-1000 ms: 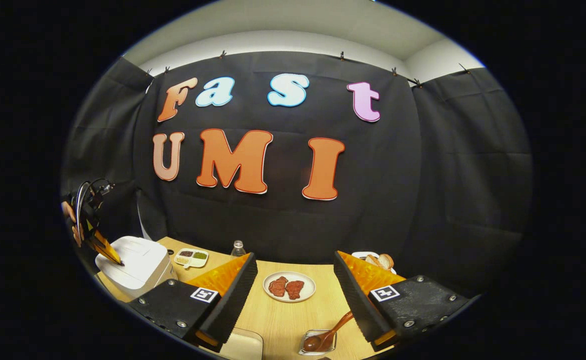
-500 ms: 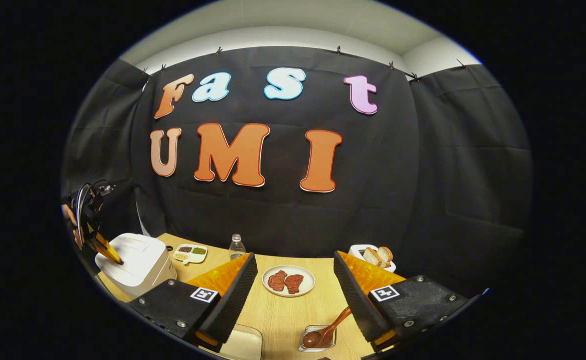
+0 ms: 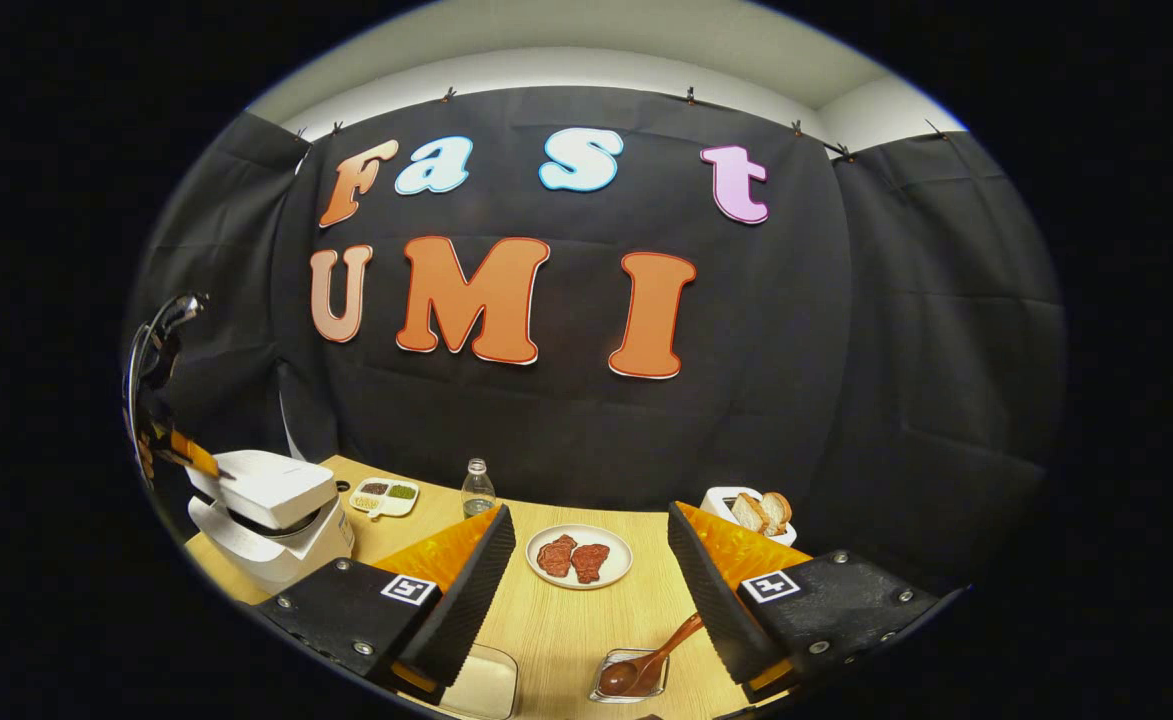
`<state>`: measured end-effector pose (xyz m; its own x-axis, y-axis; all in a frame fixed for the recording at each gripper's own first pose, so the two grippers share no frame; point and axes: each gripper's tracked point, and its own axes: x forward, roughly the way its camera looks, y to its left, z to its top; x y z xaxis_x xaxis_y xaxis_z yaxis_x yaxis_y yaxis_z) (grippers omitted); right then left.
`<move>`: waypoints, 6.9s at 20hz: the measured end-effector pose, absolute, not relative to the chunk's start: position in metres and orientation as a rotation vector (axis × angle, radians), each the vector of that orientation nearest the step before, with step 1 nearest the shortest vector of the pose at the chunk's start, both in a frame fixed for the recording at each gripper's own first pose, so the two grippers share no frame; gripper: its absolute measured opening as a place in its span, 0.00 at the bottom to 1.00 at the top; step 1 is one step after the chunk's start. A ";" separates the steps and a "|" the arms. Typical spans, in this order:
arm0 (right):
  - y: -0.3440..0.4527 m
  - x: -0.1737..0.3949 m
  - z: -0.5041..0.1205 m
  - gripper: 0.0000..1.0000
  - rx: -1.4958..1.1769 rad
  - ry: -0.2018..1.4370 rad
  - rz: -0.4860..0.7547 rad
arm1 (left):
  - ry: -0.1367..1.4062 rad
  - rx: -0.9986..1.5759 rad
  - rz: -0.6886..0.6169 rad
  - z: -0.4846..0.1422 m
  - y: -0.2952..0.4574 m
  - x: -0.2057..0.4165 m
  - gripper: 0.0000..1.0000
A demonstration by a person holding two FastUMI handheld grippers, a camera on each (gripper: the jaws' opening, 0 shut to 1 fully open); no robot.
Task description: Close the left gripper, press the button to open the rice cooker; take a wooden spoon from the chopstick holder with the right hand, scoop a spoonful of rice and pour it into the rice cooker, then put the wooden spoon back into the chopstick holder.
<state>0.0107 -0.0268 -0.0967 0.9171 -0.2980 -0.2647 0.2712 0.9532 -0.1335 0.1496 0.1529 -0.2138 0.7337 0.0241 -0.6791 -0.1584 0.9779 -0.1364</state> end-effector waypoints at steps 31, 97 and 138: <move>-0.151 -0.050 -0.278 0.94 0.271 0.699 -0.348 | 0.161 0.154 0.081 -0.087 -0.007 0.035 0.95; 0.098 -0.013 -0.290 0.07 -0.180 0.545 -0.089 | 0.210 0.147 0.257 -0.121 0.158 0.021 1.00; 0.140 -0.003 -0.333 0.07 0.714 0.642 -0.267 | 0.362 0.191 0.131 -0.165 0.191 0.062 1.00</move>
<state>-0.0029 0.1401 -0.3326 0.7775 -0.0141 -0.6287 0.4360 0.7326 0.5228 0.0616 0.1909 -0.1649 0.9272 0.1607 -0.3384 -0.0927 0.9737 0.2082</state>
